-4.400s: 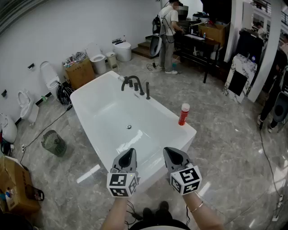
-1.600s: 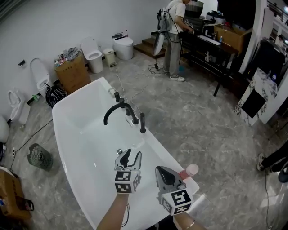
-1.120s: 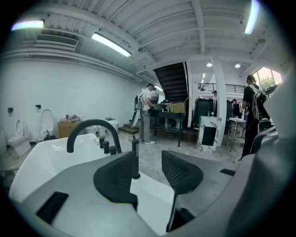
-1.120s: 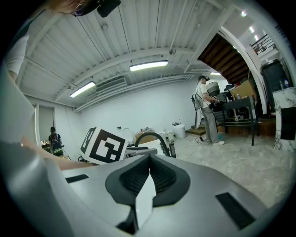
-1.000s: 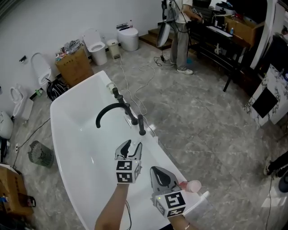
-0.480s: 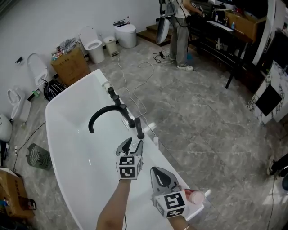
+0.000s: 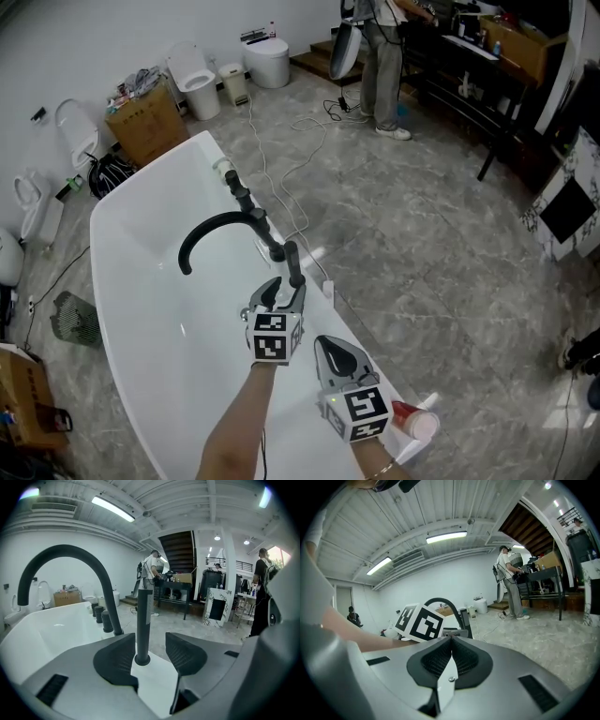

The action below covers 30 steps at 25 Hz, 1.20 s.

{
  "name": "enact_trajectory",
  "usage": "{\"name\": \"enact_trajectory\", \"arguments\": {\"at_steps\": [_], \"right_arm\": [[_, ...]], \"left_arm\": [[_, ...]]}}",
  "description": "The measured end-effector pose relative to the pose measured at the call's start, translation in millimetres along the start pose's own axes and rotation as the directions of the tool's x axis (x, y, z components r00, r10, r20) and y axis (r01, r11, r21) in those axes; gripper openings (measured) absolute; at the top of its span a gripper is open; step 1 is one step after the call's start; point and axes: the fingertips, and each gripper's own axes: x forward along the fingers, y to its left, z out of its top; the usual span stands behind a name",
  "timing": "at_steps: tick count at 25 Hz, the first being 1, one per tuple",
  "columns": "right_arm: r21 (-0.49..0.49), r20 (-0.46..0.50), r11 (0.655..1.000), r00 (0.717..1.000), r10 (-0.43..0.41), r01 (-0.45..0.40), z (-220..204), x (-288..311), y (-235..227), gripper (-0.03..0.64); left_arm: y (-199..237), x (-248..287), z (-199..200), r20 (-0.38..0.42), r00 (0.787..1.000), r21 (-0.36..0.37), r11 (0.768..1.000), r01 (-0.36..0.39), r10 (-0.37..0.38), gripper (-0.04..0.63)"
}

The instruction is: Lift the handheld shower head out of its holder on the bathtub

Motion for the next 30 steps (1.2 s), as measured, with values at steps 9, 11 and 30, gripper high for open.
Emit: {"name": "enact_trajectory", "arguments": {"at_steps": [9,11,30], "right_arm": [[-0.009,-0.041,1.000,0.999,0.016,-0.016,-26,29,-10,0.008],[-0.009,-0.049,1.000,0.998,0.025,-0.026,-32,31,-13,0.008],[-0.018,-0.107,0.998,0.992,0.061,-0.063,-64,37,-13,0.008]], "left_arm": [[20,48,-16,-0.054,0.999,0.024,1.000,0.010,-0.008,0.236],[21,57,-20,-0.065,0.998,0.019,1.000,0.005,-0.004,0.236],[27,94,-11,-0.078,0.997,0.015,1.000,-0.023,0.024,0.153]]}}
